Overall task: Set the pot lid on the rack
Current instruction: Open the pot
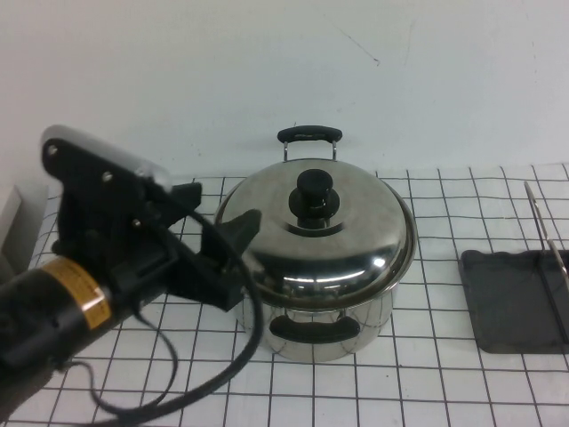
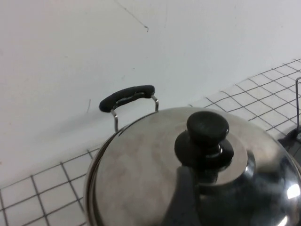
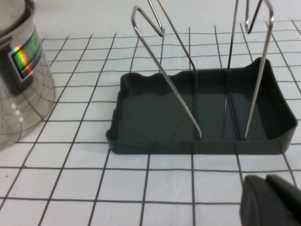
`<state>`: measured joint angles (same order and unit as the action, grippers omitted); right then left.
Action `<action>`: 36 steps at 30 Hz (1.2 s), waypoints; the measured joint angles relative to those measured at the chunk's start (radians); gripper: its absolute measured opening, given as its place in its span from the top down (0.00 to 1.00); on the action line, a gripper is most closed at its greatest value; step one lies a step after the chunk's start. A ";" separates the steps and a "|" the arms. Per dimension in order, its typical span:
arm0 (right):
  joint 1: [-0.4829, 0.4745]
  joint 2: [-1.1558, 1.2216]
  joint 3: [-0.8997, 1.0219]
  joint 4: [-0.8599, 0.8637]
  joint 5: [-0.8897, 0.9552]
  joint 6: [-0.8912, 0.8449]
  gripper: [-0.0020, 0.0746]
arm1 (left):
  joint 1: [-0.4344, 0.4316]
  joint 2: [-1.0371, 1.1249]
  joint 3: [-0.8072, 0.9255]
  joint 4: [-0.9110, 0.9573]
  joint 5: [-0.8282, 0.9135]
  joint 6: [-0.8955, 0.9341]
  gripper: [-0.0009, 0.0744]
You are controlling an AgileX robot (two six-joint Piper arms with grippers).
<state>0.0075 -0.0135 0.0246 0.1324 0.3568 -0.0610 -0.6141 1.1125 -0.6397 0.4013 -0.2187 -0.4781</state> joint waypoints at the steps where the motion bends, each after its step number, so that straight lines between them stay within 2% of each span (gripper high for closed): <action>1: 0.000 0.000 0.000 0.000 0.000 0.000 0.98 | 0.000 0.040 -0.019 0.000 -0.028 0.002 0.32; 13: 0.000 0.000 0.000 0.000 0.000 -0.003 0.98 | -0.006 0.388 -0.088 -0.114 -0.443 0.117 0.31; 22: 0.000 0.000 0.000 0.000 0.000 -0.003 0.98 | -0.041 0.508 -0.138 -0.196 -0.487 0.235 0.31; 28: 0.000 0.000 0.000 0.000 0.000 -0.003 0.98 | -0.041 0.576 -0.207 -0.233 -0.509 0.248 0.31; 36: 0.000 0.000 0.000 0.000 0.000 -0.003 0.98 | -0.041 0.631 -0.213 -0.292 -0.540 0.257 0.31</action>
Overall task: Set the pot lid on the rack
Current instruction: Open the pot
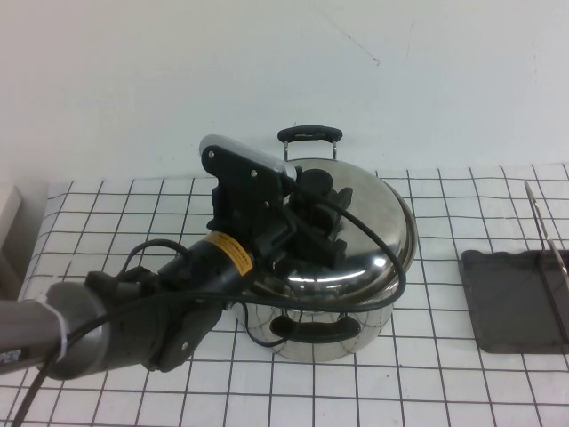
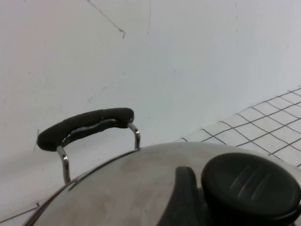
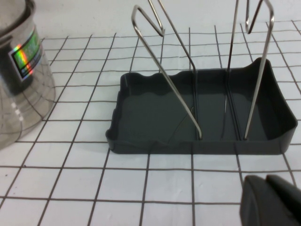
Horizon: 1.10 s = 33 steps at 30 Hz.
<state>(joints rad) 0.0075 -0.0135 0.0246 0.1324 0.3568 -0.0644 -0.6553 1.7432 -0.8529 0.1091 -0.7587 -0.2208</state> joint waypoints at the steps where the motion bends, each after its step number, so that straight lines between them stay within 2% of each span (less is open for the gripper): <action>1: 0.000 0.000 0.000 0.000 0.000 0.000 0.98 | 0.000 0.007 0.000 -0.006 -0.002 0.004 0.31; 8: 0.000 0.000 0.000 0.000 0.000 0.000 0.98 | 0.000 0.040 0.000 -0.021 -0.060 0.001 0.34; 12: 0.000 0.000 0.000 0.000 0.000 0.000 0.98 | 0.000 0.041 -0.001 -0.026 -0.067 -0.005 0.53; 13: 0.000 0.000 0.000 0.000 0.000 0.000 0.98 | 0.000 0.041 -0.001 -0.025 -0.069 -0.005 0.54; 23: 0.000 0.000 0.000 0.000 0.000 0.000 0.98 | 0.000 0.006 -0.001 -0.007 -0.036 0.015 0.54; 33: 0.000 0.000 0.000 0.000 0.000 0.000 0.98 | 0.000 -0.242 -0.001 0.090 0.021 0.034 0.54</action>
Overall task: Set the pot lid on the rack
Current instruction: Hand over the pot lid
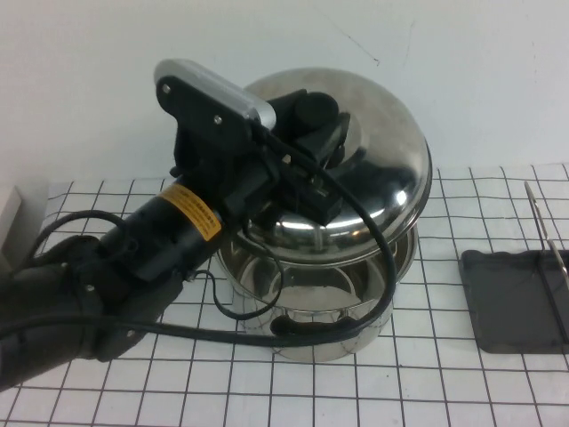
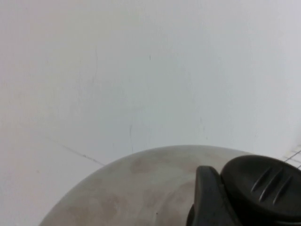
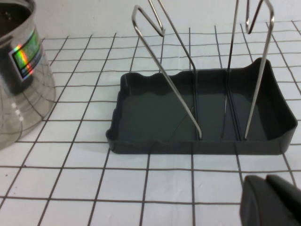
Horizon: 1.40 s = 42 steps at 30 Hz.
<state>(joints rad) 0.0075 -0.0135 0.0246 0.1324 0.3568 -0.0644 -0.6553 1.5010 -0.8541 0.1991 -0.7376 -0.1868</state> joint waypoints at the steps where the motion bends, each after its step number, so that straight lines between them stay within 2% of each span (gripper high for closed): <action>1: 0.000 0.000 0.000 0.000 0.000 0.000 0.98 | 0.000 -0.020 0.000 0.007 0.002 -0.008 0.54; 7: 0.000 0.000 0.000 0.000 0.000 0.000 0.98 | 0.000 -0.127 0.004 0.123 0.012 -0.190 0.54; 15: 0.000 0.000 0.000 0.000 0.000 0.000 0.98 | 0.000 -0.142 0.004 0.295 0.005 -0.578 0.54; 21: 0.000 0.000 0.000 0.000 0.000 0.000 0.98 | 0.000 -0.139 0.004 0.324 0.013 -0.596 0.54; 31: 0.000 0.000 0.000 -0.012 -0.008 0.010 0.98 | 0.000 -0.039 0.004 0.407 -0.137 -0.598 0.54; 33: 0.000 0.000 0.002 0.085 -0.026 0.073 0.98 | 0.000 -0.029 0.004 0.438 -0.139 -0.600 0.54; 37: 0.000 0.000 0.002 0.510 -0.061 0.254 0.98 | 0.000 -0.023 0.004 0.457 -0.148 -0.599 0.54; 39: 0.000 0.000 0.002 0.606 -0.077 0.261 0.98 | 0.000 -0.023 0.004 0.460 -0.159 -0.599 0.54; 42: 0.000 0.000 0.002 0.659 -0.107 0.196 0.98 | 0.000 -0.023 0.004 0.462 -0.185 -0.604 0.54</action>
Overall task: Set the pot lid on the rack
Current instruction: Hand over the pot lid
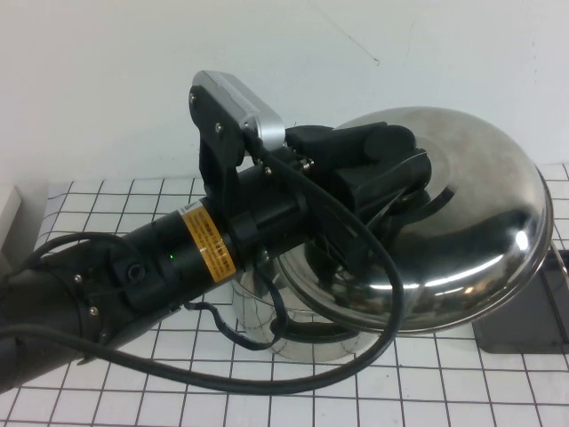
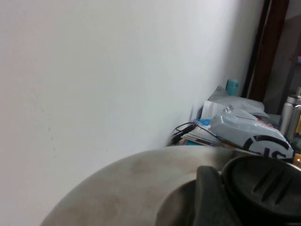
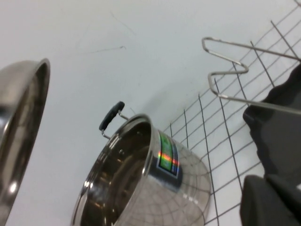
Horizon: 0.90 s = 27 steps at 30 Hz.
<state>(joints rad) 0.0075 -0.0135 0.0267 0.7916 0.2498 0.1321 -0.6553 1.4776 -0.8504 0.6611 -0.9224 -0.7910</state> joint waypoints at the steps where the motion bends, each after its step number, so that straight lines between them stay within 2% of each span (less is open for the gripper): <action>1: 0.000 0.000 0.000 0.009 -0.016 -0.016 0.98 | 0.000 0.000 0.000 0.001 -0.009 -0.006 0.54; 7: 0.000 0.000 0.000 0.053 -0.020 -0.043 0.98 | 0.000 0.000 0.000 -0.020 -0.040 -0.060 0.54; 10: 0.000 0.000 0.000 0.158 -0.015 -0.095 0.98 | 0.000 0.000 0.000 -0.036 -0.042 -0.071 0.54; 13: 0.000 0.000 0.000 0.374 -0.013 -0.287 0.98 | 0.000 0.000 0.000 -0.045 -0.042 -0.074 0.54; 16: 0.000 0.000 -0.014 0.701 0.001 -0.624 0.98 | 0.000 0.000 0.000 -0.045 -0.042 -0.075 0.54; 18: 0.000 0.000 -0.039 0.824 0.012 -0.804 0.98 | 0.000 0.000 0.000 -0.045 -0.044 -0.075 0.54; 20: 0.000 0.014 -0.066 0.884 0.032 -0.907 0.97 | 0.000 0.000 0.000 -0.045 -0.044 -0.075 0.54; 23: 0.000 0.077 -0.105 0.910 0.103 -0.965 0.90 | 0.000 0.000 0.000 -0.045 -0.044 -0.077 0.54; 27: 0.000 0.195 -0.162 0.912 0.187 -0.994 0.67 | 0.000 0.000 0.000 -0.047 -0.044 -0.077 0.54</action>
<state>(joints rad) 0.0075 0.1812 -0.1351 1.7036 0.4369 -0.8617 -0.6553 1.4776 -0.8504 0.6141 -0.9661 -0.8683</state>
